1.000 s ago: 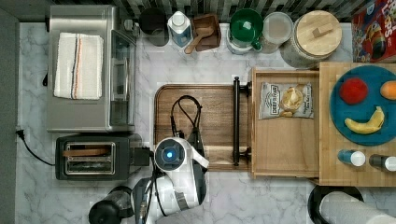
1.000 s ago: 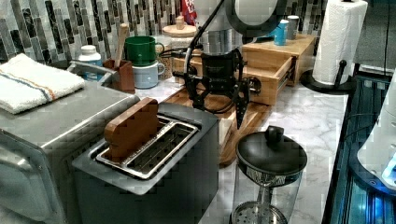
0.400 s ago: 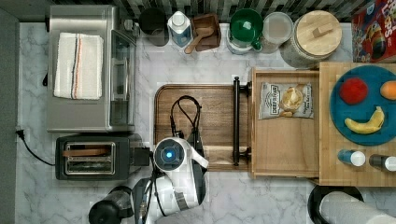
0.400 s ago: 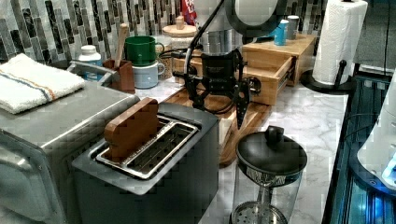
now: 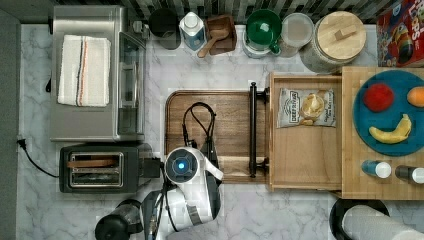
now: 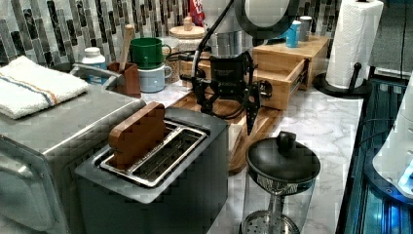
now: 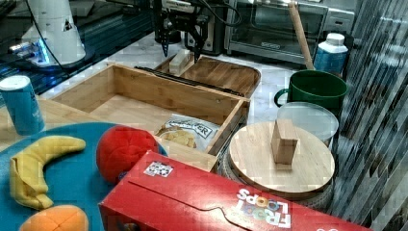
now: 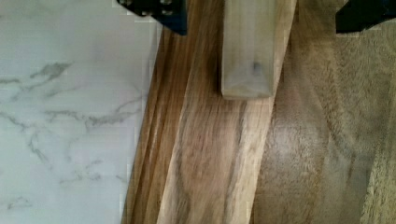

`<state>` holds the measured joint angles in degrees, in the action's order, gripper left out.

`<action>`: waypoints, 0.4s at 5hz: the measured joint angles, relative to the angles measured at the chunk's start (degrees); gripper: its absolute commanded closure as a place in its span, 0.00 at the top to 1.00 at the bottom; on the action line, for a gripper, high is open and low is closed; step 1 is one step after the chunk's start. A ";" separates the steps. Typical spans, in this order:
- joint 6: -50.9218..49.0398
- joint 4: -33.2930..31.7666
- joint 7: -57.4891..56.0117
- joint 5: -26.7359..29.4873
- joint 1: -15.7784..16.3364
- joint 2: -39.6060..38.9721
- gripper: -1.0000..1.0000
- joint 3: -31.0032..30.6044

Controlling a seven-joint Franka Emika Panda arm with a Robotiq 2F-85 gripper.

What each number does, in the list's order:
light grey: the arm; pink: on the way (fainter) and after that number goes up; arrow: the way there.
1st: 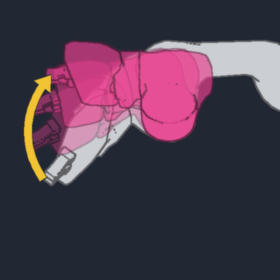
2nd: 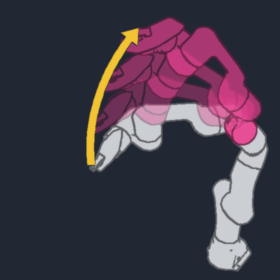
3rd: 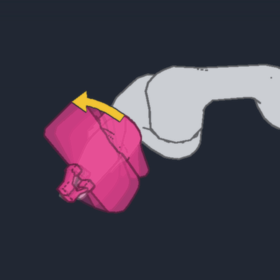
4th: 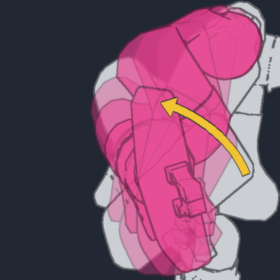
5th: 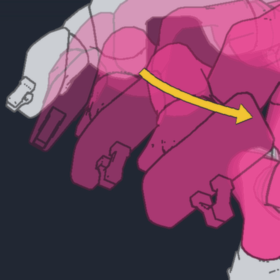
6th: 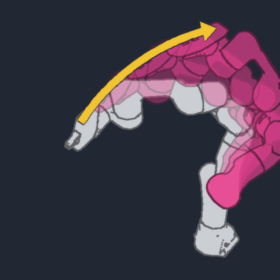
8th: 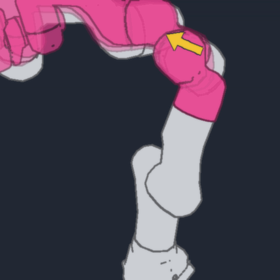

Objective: Place the butter on the board.

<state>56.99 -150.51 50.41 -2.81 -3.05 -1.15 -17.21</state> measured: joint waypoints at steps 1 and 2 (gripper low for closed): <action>0.00 0.11 0.03 0.00 -0.27 -0.07 1.00 -0.01; 0.06 0.11 0.03 0.23 -0.30 -0.46 1.00 -0.14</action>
<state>57.04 -150.40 50.44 -2.58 -3.35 -1.61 -17.35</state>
